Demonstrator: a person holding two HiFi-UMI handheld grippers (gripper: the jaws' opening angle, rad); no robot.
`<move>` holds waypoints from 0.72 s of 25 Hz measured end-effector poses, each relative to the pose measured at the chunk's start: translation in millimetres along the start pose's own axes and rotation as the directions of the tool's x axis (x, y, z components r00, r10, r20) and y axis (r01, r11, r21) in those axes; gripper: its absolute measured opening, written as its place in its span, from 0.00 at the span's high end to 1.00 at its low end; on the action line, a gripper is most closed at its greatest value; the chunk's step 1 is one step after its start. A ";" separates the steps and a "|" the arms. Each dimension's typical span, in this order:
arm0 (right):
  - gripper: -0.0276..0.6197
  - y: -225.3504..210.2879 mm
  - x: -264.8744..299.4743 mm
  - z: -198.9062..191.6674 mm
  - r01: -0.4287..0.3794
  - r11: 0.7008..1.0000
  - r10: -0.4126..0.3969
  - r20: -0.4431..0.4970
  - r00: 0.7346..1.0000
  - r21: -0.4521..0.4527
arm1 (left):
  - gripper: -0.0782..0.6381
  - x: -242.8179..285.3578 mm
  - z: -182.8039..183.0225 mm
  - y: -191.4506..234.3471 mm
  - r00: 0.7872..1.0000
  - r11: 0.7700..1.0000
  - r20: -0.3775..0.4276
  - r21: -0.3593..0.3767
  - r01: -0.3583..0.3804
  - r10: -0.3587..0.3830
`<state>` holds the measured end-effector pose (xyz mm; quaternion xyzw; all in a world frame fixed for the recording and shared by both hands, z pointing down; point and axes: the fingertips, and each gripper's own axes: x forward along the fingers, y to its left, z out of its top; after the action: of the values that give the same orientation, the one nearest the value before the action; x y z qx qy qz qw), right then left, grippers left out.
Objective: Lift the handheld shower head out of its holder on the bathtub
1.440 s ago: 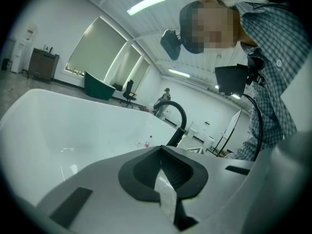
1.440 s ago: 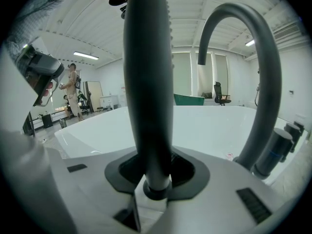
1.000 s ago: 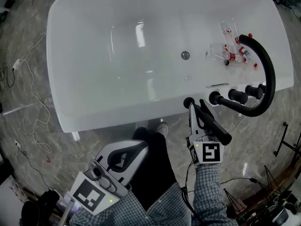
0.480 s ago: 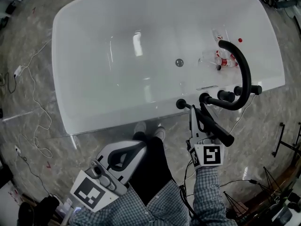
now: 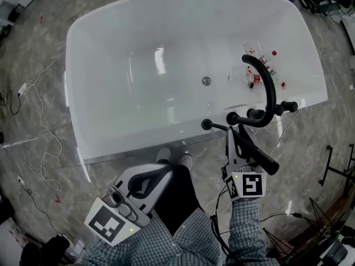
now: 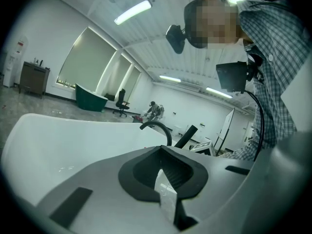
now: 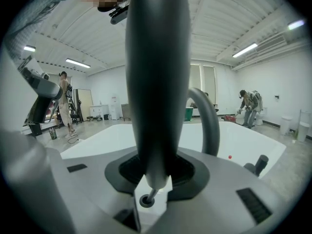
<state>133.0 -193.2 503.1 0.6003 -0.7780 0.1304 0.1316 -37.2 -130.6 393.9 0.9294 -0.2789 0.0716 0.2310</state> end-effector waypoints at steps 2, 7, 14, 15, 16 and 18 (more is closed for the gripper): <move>0.78 -0.4 -6.7 9.2 0.004 1.000 -0.004 0.004 1.000 -0.003 | 0.88 -3.3 7.4 -4.7 1.000 1.000 0.004 0.002 0.003 -0.003; 0.78 -4.4 -25.1 27.2 0.021 1.000 -0.021 0.006 1.000 -0.015 | 0.88 -8.3 24.7 -17.9 1.000 1.000 0.015 0.026 0.013 -0.014; 0.79 -6.8 -50.6 53.6 0.033 0.999 -0.034 0.023 0.999 0.010 | 0.88 -15.3 46.9 -38.1 0.999 0.997 0.032 0.068 0.033 -0.035; 0.78 -7.6 -53.4 58.3 0.036 0.999 -0.037 0.026 0.999 0.013 | 0.88 -16.1 50.1 -40.5 0.999 0.997 0.035 0.073 0.035 -0.037; 0.79 -8.1 -55.8 63.2 0.038 0.999 -0.038 0.029 0.999 0.015 | 0.88 -17.0 53.1 -42.5 0.999 0.996 0.037 0.077 0.036 -0.039; 0.79 -8.5 -59.9 72.7 0.040 0.999 -0.041 0.036 0.999 0.017 | 0.88 -18.9 59.0 -45.8 0.998 0.996 0.042 0.085 0.039 -0.043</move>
<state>152.4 -167.6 414.1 0.6193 -0.7668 0.1232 0.1151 -27.5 -115.3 319.0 0.9452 -0.2614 0.0581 0.1869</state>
